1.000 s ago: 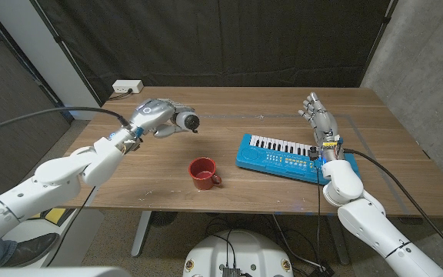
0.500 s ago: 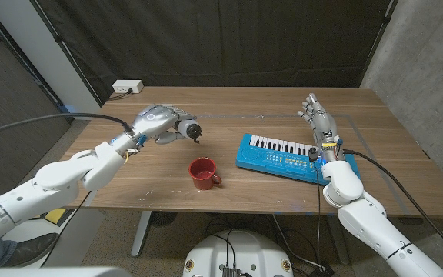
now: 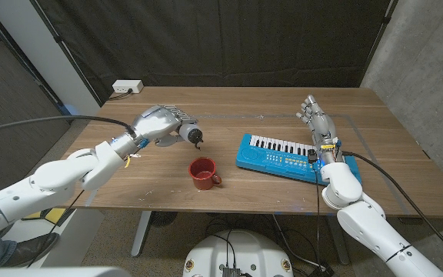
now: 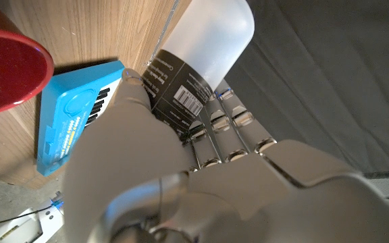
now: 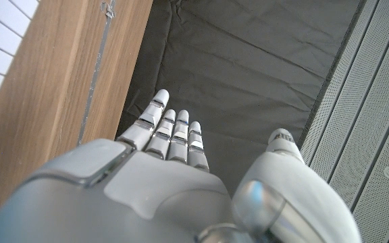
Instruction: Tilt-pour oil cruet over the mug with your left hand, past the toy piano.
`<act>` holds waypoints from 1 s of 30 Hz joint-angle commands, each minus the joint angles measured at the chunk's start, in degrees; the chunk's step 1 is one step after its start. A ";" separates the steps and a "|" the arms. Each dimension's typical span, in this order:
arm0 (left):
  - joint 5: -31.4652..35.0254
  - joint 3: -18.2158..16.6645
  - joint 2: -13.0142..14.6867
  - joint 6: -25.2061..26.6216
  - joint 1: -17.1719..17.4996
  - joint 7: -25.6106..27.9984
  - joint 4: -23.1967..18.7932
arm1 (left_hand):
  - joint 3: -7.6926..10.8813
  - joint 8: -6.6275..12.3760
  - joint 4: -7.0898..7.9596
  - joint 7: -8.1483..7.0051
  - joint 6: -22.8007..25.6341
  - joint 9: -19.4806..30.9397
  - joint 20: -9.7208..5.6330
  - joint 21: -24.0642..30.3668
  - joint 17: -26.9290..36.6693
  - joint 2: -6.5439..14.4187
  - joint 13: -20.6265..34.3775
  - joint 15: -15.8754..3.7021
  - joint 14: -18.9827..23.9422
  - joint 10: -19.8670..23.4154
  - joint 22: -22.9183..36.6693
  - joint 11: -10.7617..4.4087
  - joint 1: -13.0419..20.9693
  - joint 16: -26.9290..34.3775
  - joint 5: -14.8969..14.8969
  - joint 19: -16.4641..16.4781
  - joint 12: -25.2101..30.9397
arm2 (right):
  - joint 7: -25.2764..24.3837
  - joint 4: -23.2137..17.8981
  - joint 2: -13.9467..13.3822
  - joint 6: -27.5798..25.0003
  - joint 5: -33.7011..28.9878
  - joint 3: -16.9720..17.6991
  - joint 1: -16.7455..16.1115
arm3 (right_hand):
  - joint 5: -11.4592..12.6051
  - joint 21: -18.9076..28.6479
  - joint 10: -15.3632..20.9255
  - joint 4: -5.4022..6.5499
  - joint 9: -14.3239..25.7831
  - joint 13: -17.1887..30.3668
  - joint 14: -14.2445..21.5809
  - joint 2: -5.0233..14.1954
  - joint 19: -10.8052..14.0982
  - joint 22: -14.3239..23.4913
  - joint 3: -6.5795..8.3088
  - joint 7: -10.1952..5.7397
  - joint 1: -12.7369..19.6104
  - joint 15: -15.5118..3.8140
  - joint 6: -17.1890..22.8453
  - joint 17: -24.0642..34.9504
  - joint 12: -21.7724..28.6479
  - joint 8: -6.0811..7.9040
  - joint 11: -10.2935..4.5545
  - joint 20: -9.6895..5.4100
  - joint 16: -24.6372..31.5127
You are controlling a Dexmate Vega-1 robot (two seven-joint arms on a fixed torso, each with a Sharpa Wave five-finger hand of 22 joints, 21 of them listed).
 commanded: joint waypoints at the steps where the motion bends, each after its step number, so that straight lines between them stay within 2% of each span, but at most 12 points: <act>1: 6.50 1.76 2.92 2.28 -1.43 -0.54 -1.44 | 1.59 0.23 1.48 -0.37 0.46 0.13 -2.09 -0.25 0.17 0.43 0.07 -6.21 0.39 0.44 0.12 -0.61 0.10 -0.05 0.30 -0.28 0.17 | -0.11 0.36 0.57 0.99 -0.20 -0.37 -0.40 | -0.35 -0.13 0.38 -0.11 0.25 0.28 0.29 0.53 0.54 0.20 -0.02 -0.04 0.05 -0.07 0.42 0.17 -0.14 0.00 0.03 -1.51 -0.19; 14: 11.94 4.02 5.43 2.35 -5.25 -3.08 -2.97 | 1.60 0.30 1.40 -0.56 0.82 0.10 -2.37 -0.50 0.16 0.30 0.05 -6.51 0.46 0.77 0.12 -0.91 0.14 -0.06 0.39 -0.59 0.20 | 0.03 1.26 1.27 2.23 -0.01 -0.66 -0.72 | -0.36 -0.36 0.45 -0.13 0.25 0.28 0.39 0.59 0.73 0.21 -0.07 0.03 0.02 -0.13 0.54 0.18 -0.18 -0.01 0.14 -1.49 -0.23; 30: 18.31 4.34 9.09 4.88 -6.44 -4.73 -5.14 | 1.51 0.42 1.32 -1.16 1.42 0.05 -2.52 -0.74 0.13 -0.05 0.02 -6.97 0.61 1.31 0.14 -1.66 0.09 -0.07 0.55 -0.75 0.24 | 0.64 1.39 0.86 1.66 0.68 -0.44 -0.22 | -0.37 -0.62 0.45 -0.18 0.26 0.29 0.42 0.66 0.85 0.22 -0.11 0.02 0.03 -0.14 0.53 0.18 -0.24 -0.07 0.01 -1.50 -0.29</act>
